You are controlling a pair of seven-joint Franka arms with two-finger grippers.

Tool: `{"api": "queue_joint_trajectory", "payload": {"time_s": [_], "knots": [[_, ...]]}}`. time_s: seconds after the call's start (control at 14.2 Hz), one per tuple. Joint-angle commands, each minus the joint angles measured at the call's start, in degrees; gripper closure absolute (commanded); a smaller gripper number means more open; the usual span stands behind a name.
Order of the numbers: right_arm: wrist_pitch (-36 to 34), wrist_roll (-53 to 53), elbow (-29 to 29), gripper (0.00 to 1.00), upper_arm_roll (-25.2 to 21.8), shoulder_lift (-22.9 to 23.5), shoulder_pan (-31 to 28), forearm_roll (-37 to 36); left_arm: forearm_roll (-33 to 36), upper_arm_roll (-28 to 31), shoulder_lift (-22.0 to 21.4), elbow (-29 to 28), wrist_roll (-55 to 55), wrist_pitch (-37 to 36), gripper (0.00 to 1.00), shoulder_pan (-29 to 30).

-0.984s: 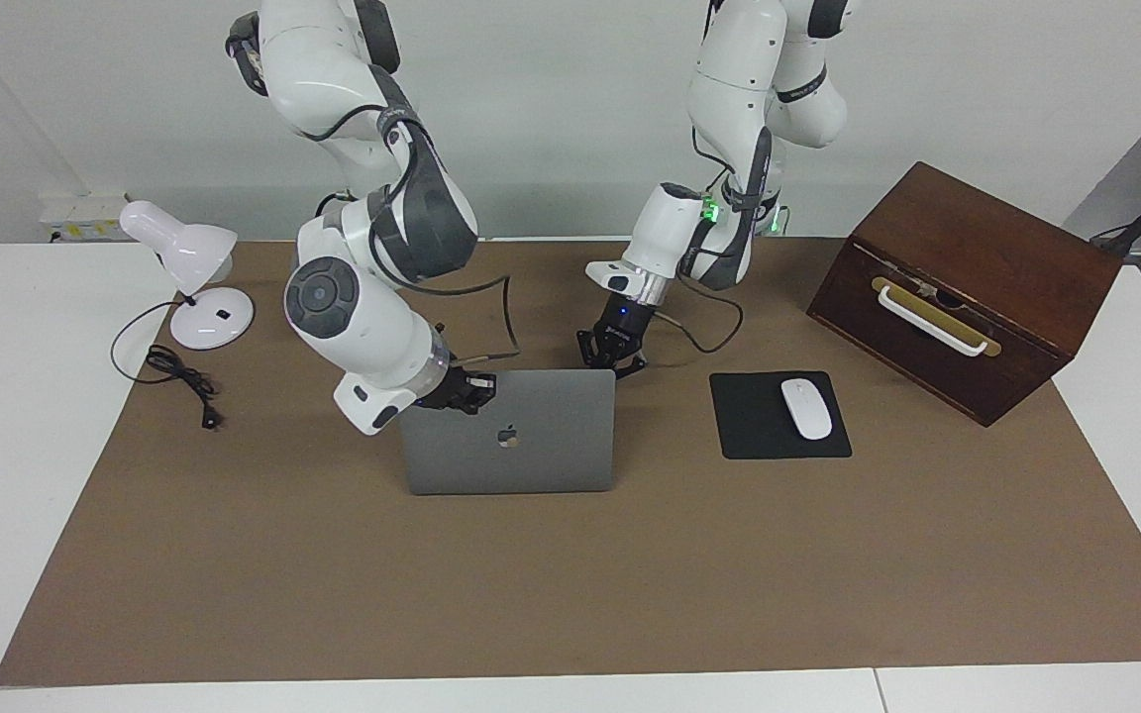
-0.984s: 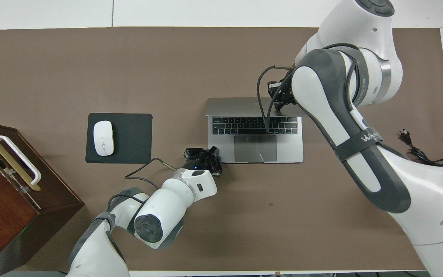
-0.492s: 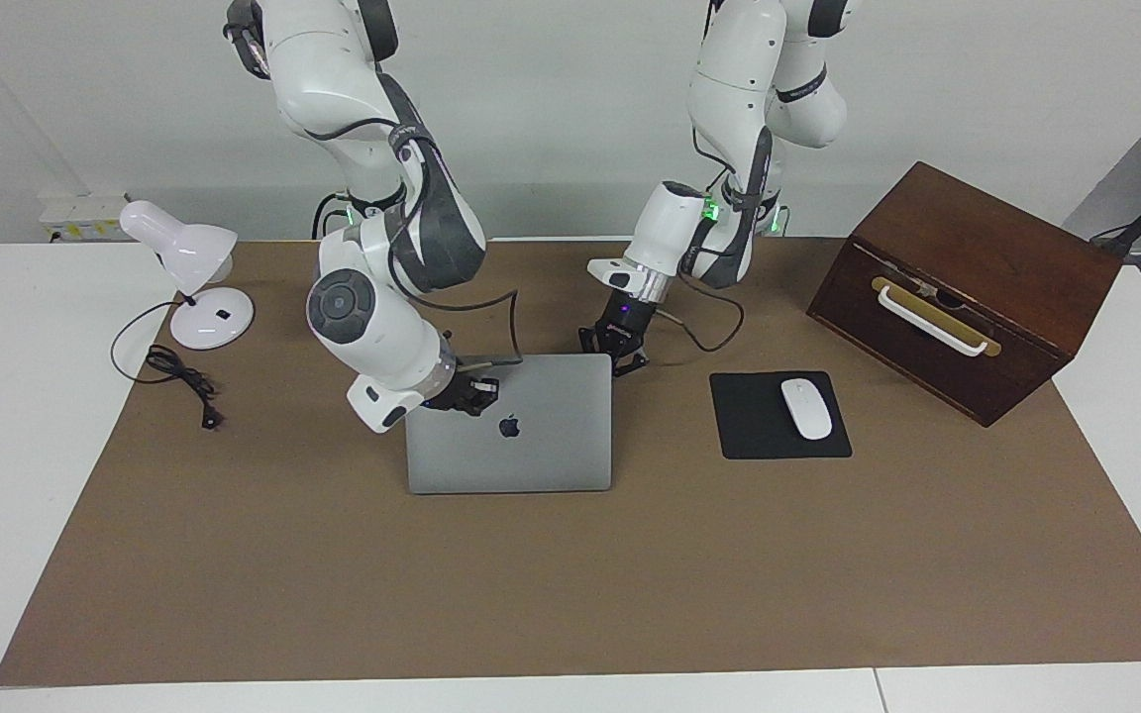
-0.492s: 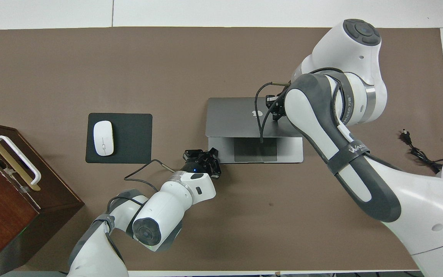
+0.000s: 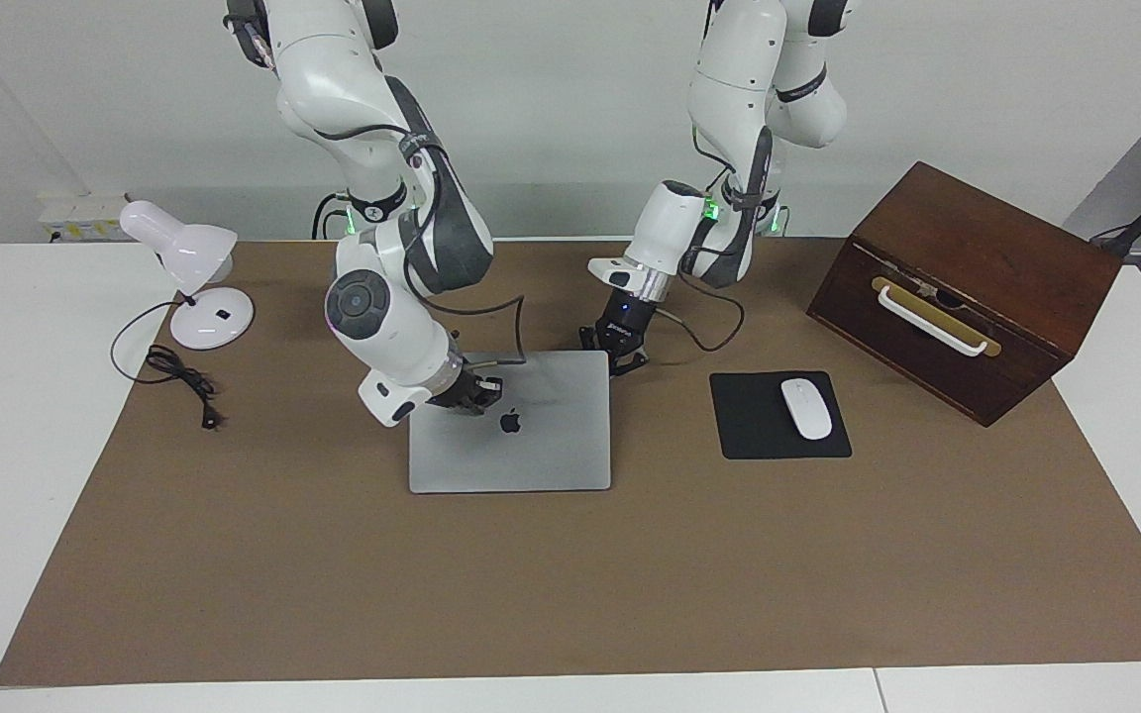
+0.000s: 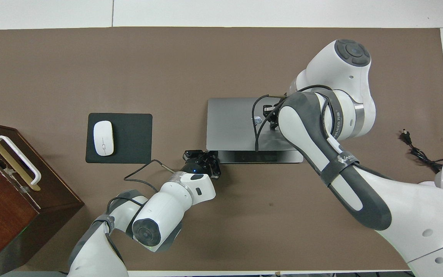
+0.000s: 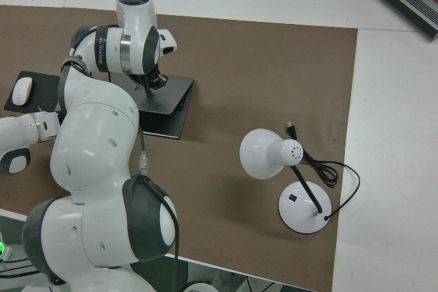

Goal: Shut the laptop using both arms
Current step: 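Press the closed laptop lid flat with the right gripper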

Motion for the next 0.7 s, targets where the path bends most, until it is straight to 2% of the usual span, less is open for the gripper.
{"api": "queue_joint_trajectory", "payload": {"time_s": [0.0,0.63], "knots": [[3.04,0.56,-4.27,1.00,0.07,-1.76,0.40,1.42,-0.50,0.93,0.65,-4.59,1.11,-1.22,1.00,-1.52],[7.78,0.56,-7.17,1.00,0.07,-1.50,1.19,1.42,-0.50,0.93,0.65,-6.26,1.72,-1.22,1.00,-1.52]]}}
